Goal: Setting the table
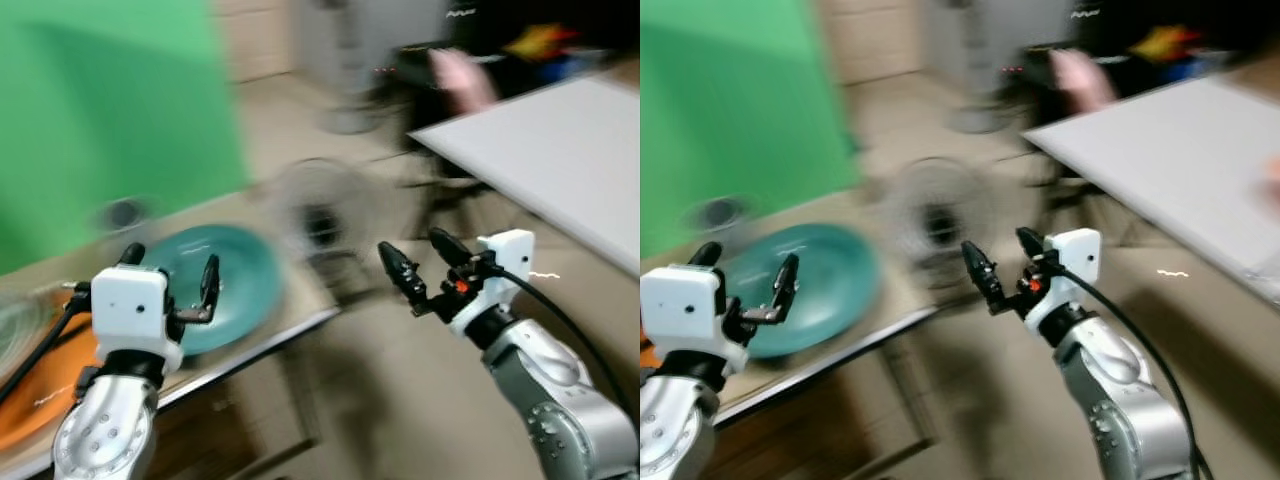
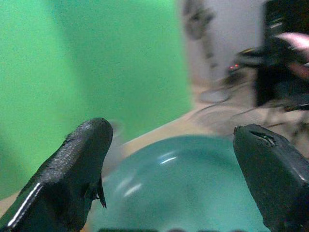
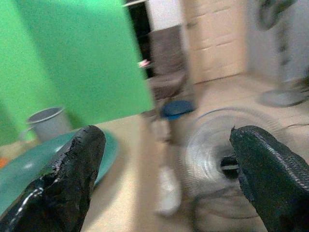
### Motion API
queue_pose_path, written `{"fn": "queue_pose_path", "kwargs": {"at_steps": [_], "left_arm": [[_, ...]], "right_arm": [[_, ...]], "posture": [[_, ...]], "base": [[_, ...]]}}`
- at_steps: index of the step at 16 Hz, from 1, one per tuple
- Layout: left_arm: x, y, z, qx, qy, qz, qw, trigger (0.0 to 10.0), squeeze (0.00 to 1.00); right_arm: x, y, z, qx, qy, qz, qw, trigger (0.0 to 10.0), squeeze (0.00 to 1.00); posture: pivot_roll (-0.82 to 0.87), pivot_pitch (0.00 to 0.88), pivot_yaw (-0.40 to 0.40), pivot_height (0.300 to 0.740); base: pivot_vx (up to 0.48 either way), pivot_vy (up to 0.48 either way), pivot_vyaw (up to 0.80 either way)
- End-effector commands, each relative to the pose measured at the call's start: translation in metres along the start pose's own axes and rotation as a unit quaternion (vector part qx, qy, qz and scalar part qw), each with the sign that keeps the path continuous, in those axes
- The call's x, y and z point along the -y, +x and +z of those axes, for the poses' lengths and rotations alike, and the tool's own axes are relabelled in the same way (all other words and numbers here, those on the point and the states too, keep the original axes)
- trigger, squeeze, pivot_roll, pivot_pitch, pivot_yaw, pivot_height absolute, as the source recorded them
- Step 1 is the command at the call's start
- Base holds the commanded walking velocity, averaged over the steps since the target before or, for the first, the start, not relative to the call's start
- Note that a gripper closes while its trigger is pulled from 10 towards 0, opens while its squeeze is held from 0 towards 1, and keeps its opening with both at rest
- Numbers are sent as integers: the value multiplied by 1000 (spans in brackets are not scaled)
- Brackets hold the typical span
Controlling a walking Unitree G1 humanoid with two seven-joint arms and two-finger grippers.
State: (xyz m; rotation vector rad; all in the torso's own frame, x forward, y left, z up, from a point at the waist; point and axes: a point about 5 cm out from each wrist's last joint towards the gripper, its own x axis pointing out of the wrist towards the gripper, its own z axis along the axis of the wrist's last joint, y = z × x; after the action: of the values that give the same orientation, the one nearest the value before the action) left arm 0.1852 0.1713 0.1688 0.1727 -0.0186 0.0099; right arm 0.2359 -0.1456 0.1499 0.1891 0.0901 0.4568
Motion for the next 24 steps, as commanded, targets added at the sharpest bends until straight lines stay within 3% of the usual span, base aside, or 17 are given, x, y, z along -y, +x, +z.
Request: {"fn": "queue_pose_path", "kwargs": {"at_steps": [1, 5, 13, 18, 20, 22, 23, 24], "left_arm": [[-5, 0, 0, -6, 12, 15, 1000, 10000, 914], [-5, 2, 2, 2, 13, 10, 1000, 10000, 937], [-1, 5, 1, -1, 9, -18, 1000, 10000, 937], [7, 8, -3, -7, 10, -63, 998, 10000, 855], [12, 10, -5, -8, 21, -105, 994, 10000, 804], [13, 13, -7, -13, 19, -114, 993, 10000, 592], [14, 15, -7, -14, 12, -124, 992, 10000, 212], [16, 18, -8, -15, 10, -140, 990, 10000, 43]], "right_arm": [[-2, 3, 3, 3, 3, 5, 1000, 10000, 1000], [1, 6, 1, -6, 14, -6, 1000, 10000, 1000], [6, 15, 1, -25, 2, -8, 1000, 10000, 1000], [23, 27, -1, -75, 25, -29, 996, 10000, 1000], [31, 38, 4, -93, 51, -20, 994, 10000, 1000], [35, 44, 2, -126, 57, -4, 990, 10000, 1000], [39, 50, 2, -138, 75, 3, 988, 10000, 1000], [44, 55, 2, -149, 93, 0, 984, 10000, 1000]], "posture": [[-20, 0, 69, 740], [-19, 0, 69, 740], [-19, 0, 60, 740], [-36, 0, 57, 740], [-42, 0, 57, 740], [-50, 0, 58, 740], [-52, 0, 56, 740], [-53, 0, 56, 740]], "base": [[0, 0, 800], [0, 0, 0], [329, 0, 0], [53, 0, 0], [0, 0, 0], [0, 0, 0], [0, 0, 0], [0, 0, 0]]}}
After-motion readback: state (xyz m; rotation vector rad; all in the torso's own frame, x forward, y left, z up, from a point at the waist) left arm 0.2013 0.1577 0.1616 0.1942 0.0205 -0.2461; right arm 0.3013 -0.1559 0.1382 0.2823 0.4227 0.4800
